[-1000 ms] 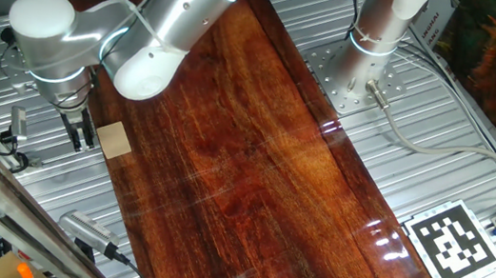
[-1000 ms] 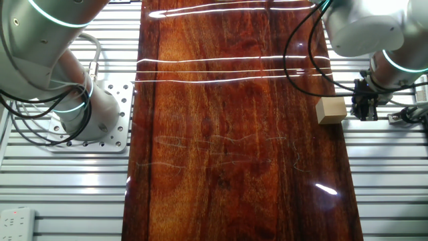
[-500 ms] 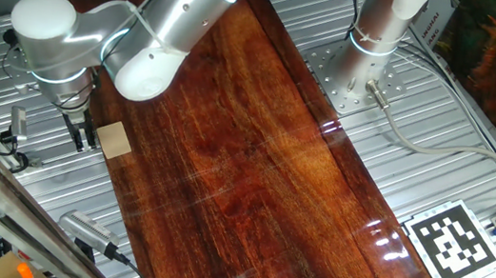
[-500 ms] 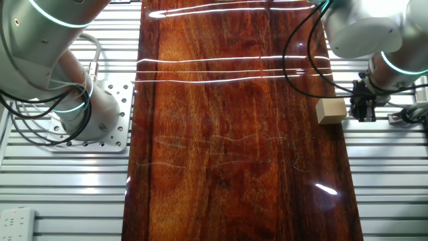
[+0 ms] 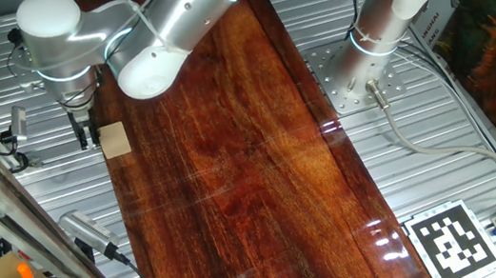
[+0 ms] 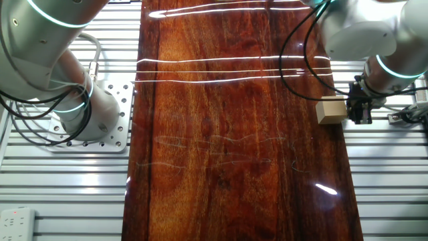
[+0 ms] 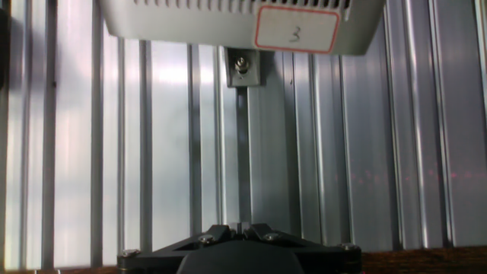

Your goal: Use the gripper to push the small block from left to right

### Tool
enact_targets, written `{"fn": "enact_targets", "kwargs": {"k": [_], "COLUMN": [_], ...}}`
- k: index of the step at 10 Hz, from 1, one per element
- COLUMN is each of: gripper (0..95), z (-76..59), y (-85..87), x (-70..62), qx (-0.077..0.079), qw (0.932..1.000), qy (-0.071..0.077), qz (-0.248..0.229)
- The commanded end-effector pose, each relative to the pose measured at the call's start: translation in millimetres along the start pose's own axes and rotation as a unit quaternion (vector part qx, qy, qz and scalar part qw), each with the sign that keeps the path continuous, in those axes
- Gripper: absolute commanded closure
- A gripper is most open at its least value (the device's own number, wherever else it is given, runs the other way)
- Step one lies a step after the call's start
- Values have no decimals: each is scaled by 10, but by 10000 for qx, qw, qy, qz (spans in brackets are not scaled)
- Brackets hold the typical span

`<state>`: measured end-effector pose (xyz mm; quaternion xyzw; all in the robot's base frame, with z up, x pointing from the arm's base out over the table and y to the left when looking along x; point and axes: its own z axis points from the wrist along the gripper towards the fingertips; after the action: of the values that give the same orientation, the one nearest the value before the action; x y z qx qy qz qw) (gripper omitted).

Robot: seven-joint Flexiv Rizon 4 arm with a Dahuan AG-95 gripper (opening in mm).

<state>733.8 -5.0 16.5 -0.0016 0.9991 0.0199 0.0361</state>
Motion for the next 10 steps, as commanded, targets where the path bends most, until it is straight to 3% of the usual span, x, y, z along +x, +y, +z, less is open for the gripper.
{"fn": "enact_targets", "kwargs": {"k": [1,5,10], "gripper": [950,950,950], "z": [-26,23,-11], "y": [32,195,192], "x": [57,159,203], "qx": [-39,-59,-52], "qw": [10000,9999,10000], "qy": [-9,-18,8], "qz": [48,85,74]}}
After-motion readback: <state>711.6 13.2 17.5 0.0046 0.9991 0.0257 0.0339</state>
